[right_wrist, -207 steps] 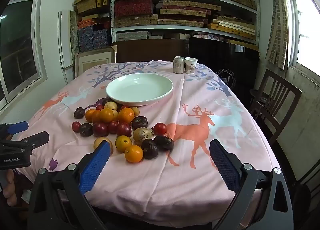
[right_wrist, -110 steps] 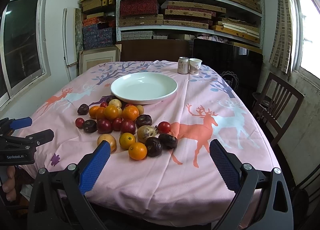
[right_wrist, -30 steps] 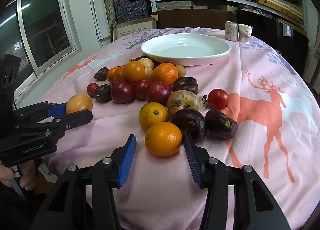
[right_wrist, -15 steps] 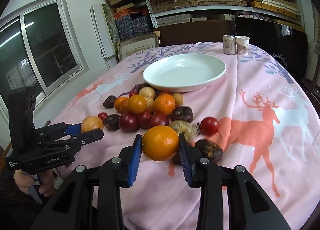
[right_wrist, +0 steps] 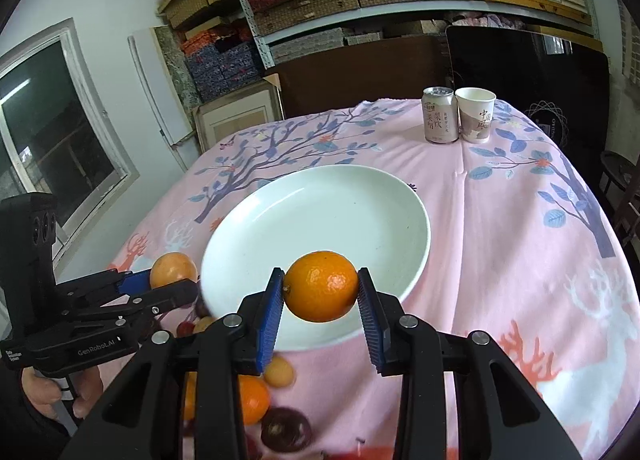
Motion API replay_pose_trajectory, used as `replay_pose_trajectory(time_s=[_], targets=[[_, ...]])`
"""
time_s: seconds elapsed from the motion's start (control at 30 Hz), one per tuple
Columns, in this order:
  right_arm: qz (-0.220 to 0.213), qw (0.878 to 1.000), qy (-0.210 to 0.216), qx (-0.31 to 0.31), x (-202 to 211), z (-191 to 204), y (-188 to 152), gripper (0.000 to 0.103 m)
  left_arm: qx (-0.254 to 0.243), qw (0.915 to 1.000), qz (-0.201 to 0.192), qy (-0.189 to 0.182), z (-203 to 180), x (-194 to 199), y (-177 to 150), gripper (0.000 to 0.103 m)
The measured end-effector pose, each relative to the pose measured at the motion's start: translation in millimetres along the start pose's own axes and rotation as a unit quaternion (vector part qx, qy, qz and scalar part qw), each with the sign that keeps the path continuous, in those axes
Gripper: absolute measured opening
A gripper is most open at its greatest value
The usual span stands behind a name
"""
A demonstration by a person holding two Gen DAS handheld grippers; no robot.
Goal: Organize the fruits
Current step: 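Carry both fruits over the white plate and open both tools to drop them, then grasp a red tomato with the left tool while the right tool grasps a yellow fruit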
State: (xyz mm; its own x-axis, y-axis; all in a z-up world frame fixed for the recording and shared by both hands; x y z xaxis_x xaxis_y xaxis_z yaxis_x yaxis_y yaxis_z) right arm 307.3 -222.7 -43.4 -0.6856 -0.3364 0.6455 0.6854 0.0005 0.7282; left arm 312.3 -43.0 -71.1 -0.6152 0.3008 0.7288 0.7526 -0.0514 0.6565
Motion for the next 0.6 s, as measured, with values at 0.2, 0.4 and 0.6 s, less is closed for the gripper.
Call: replay_pose_trajectory(time_s=[0.2,0.4,0.6], targets=[[0.024,0.999,-0.018,-0.011,-46,-5,17,0.056,0.051,0.9979,0.039,-0.004,21,-51,17,0.061],[-0.017,1.0,-0.026,-0.004,3,-5,2,0.066,0.048,0.9982,-0.036,0.001,21,14,12,0.086],[-0.025,1.0,-0.011,0.001,50,5,-59,0.073,-0.017,0.9986,-0.049,0.012,9,74,-59,0.088]])
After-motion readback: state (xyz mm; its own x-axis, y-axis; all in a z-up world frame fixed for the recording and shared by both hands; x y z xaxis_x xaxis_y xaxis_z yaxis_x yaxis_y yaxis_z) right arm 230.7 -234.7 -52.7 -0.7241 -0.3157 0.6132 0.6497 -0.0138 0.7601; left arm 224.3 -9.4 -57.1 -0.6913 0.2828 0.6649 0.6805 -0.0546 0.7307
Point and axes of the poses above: each gripper's, at about its wrist camera, not at the fingertips, and x roughly against the way its jaws point, z to its left, y to its top, the point moved 6 cm from there along -x, roughly the way its jaws point, and after that the axes turned 4 degrees about -y, right-handed, at the moved point
